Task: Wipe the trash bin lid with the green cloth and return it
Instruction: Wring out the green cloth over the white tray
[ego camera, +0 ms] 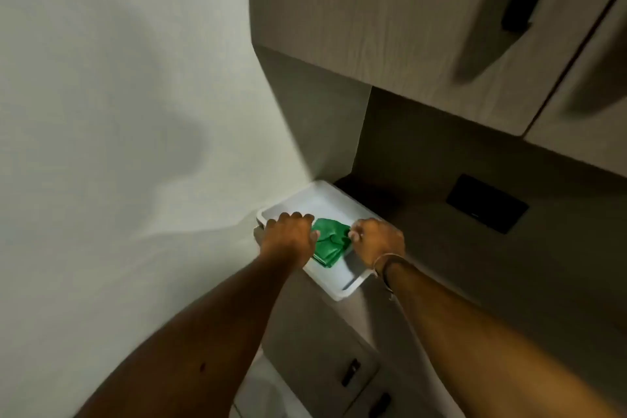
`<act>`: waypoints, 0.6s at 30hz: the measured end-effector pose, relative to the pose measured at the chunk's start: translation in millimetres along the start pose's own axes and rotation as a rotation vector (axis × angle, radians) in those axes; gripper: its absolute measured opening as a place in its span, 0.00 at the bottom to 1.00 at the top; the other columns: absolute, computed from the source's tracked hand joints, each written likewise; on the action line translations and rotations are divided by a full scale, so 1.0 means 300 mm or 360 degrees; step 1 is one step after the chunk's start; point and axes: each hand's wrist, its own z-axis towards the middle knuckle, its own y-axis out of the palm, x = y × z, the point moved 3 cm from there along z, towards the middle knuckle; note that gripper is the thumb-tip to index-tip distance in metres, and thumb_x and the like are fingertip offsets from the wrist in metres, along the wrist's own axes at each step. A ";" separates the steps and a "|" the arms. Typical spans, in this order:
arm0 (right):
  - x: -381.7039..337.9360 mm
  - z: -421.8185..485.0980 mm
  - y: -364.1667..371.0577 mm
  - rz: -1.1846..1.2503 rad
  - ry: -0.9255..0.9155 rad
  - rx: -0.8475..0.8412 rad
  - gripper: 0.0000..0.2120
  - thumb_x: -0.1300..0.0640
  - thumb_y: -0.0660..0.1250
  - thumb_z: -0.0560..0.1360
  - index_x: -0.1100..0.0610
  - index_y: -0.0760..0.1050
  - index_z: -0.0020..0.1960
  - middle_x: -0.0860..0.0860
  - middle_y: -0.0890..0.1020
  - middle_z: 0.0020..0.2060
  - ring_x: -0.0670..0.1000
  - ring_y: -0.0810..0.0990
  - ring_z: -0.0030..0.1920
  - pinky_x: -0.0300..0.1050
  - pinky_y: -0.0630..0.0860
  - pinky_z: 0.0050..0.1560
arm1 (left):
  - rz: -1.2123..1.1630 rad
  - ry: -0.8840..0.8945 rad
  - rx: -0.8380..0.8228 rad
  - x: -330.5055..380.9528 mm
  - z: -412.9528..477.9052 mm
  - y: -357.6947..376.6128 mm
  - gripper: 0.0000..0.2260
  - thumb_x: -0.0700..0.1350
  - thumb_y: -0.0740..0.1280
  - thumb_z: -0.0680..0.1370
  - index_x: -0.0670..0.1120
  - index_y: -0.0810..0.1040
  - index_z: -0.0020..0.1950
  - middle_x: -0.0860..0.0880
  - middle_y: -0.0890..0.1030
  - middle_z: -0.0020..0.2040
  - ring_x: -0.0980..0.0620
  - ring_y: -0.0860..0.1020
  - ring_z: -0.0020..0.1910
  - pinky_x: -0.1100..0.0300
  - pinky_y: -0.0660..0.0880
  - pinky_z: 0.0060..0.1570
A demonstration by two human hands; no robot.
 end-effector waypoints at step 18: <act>0.091 0.388 0.221 0.0302 0.0157 -0.0585 0.25 0.56 0.78 0.71 0.61 0.78 0.65 0.59 0.83 0.61 0.62 0.81 0.63 0.57 0.78 0.66 | -0.0850 -0.0576 -0.0732 0.000 0.381 0.201 0.23 0.41 0.79 0.74 0.35 0.80 0.66 0.35 0.83 0.61 0.38 0.84 0.56 0.47 0.84 0.59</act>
